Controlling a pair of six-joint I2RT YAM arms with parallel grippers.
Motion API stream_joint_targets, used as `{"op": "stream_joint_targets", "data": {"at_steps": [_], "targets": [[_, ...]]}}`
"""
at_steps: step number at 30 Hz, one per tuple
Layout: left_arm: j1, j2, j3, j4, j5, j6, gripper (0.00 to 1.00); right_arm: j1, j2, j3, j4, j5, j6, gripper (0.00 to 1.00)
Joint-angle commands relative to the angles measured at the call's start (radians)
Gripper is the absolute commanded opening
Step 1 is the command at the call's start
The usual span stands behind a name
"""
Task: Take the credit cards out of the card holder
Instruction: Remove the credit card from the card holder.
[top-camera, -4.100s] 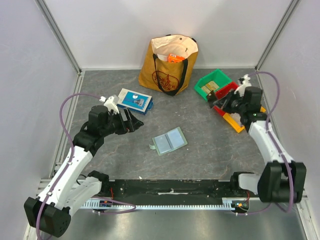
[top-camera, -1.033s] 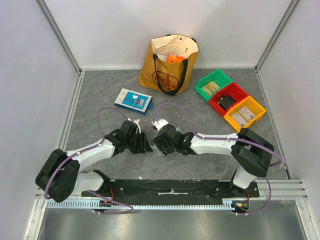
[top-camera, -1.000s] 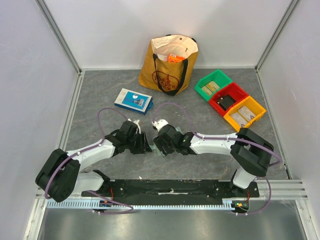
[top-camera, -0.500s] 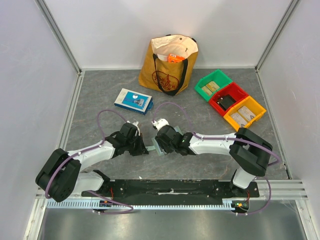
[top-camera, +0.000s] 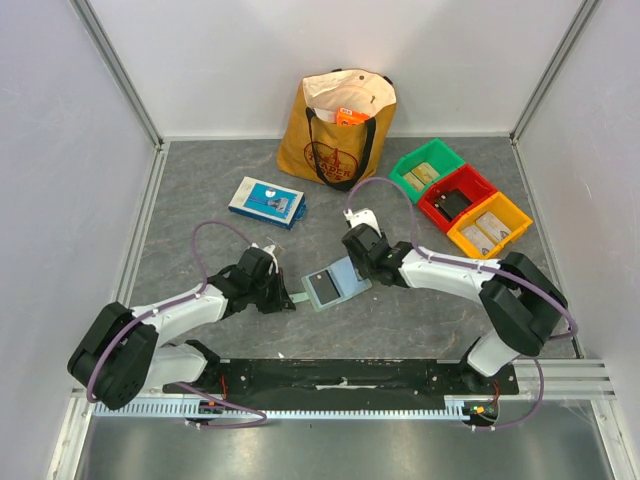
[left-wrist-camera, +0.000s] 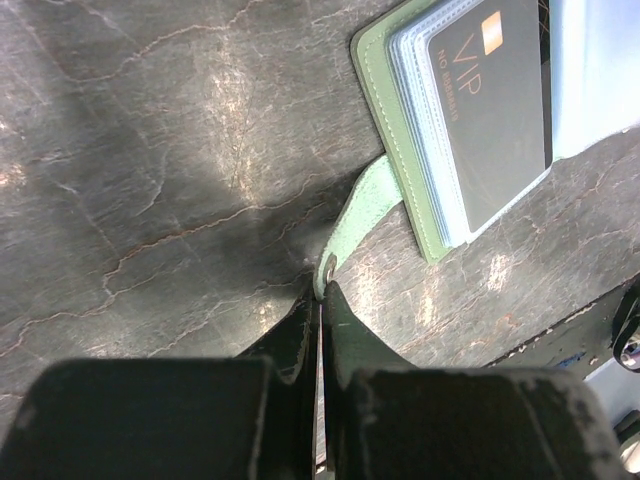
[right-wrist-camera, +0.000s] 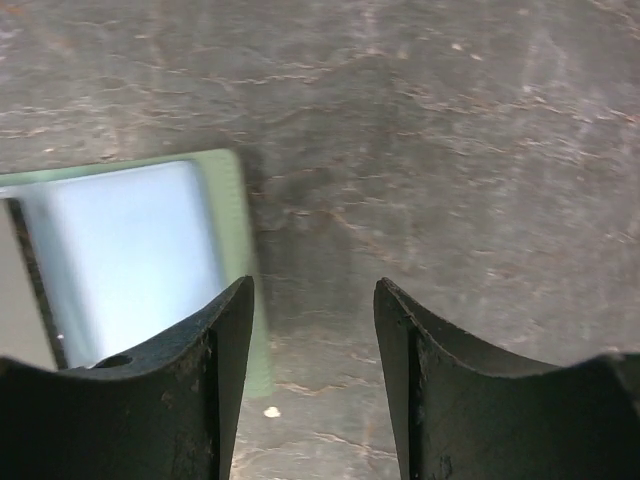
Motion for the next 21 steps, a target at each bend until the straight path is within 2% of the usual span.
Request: {"op": "stream_joint_targets", "data": {"at_steps": [1, 5, 9, 11, 14, 17, 21], "targets": [[-0.005, -0.02, -0.005, -0.002, -0.026, 0.0, 0.02, -0.016, -0.082, -0.006, -0.045, 0.06, -0.003, 0.59], [-0.005, -0.034, 0.015, -0.023, -0.029, -0.002, 0.09, -0.017, -0.163, 0.003, -0.016, -0.04, -0.02, 0.59], [-0.005, -0.069, 0.044, -0.062, -0.052, -0.002, 0.16, -0.017, -0.235, -0.014, 0.083, -0.232, -0.023, 0.55], [-0.005, -0.091, 0.069, -0.094, -0.074, 0.001, 0.25, -0.017, -0.238, -0.017, 0.128, -0.361, -0.005, 0.54], [-0.005, -0.134, 0.107, -0.149, -0.131, 0.016, 0.34, -0.017, -0.208, -0.023, 0.186, -0.462, 0.039, 0.51], [-0.004, -0.172, 0.165, -0.216, -0.18, 0.035, 0.36, -0.019, -0.174, -0.045, 0.248, -0.525, 0.072, 0.5], [-0.01, -0.19, 0.242, -0.229, -0.141, 0.041, 0.36, -0.032, -0.114, -0.088, 0.332, -0.591, 0.121, 0.48]]}}
